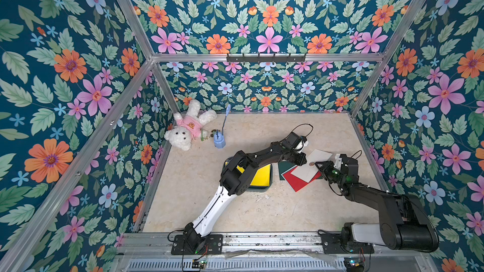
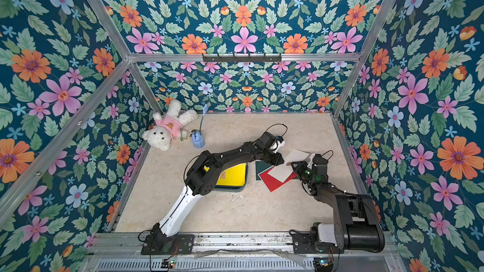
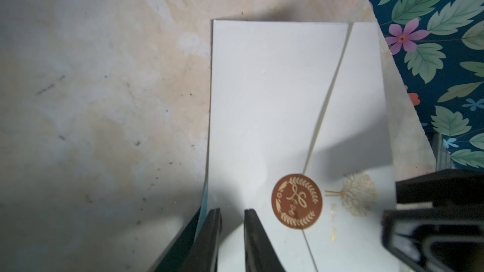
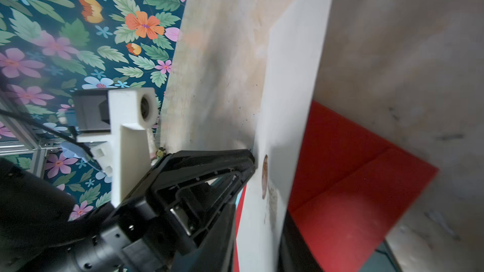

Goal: Put the sealed envelopes into the storage box
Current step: Pick up the envelope from the center of the board.

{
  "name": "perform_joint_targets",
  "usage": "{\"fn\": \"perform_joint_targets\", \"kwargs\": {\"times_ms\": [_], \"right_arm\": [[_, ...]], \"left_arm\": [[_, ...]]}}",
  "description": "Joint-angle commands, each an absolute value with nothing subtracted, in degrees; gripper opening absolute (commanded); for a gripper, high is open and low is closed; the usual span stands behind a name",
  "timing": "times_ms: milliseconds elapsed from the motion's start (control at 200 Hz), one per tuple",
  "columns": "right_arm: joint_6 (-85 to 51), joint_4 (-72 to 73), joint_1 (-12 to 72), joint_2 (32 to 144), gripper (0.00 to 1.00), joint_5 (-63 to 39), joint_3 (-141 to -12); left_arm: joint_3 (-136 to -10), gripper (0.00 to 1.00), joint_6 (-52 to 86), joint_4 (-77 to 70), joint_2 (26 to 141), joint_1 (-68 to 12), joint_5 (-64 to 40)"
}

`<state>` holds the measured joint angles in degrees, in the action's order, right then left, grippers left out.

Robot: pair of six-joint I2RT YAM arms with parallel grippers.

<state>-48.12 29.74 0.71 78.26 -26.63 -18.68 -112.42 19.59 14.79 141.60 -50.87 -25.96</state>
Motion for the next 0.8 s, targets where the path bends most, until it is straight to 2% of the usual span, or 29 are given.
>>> {"fn": "perform_joint_targets", "kwargs": {"times_ms": [0, 200, 330, 485, 610, 795], "right_arm": [[-46.81, 31.62, 0.76, 80.0, 0.24, -27.94, -18.07], [-45.07, 31.52, 0.75, 80.77, 0.0, -29.38, -18.73], [-39.94, 24.89, 0.75, 75.83, 0.0, -28.45, -22.23], [-30.94, 15.56, 3.01, 67.13, 0.0, -25.05, -28.2], [-18.63, 11.21, 10.57, 62.95, 0.0, -20.76, -34.72], [1.97, 1.51, 21.45, 65.5, 0.0, -20.24, -47.02]], "left_arm": [[-112.21, 0.24, 19.61, 18.9, 141.86, -50.98, -25.32], [-112.42, 0.24, 19.7, 18.61, 140.64, -51.0, -24.89], [-112.76, 0.36, 18.82, 17.97, 136.68, -50.98, -21.02], [-108.88, 0.44, 16.43, 15.38, 125.82, -50.35, -12.31], [-96.45, 0.45, 16.93, 9.39, 112.64, -47.46, -7.98], [-75.54, 0.5, 18.53, 6.02, 92.13, -39.86, -2.75]]}}
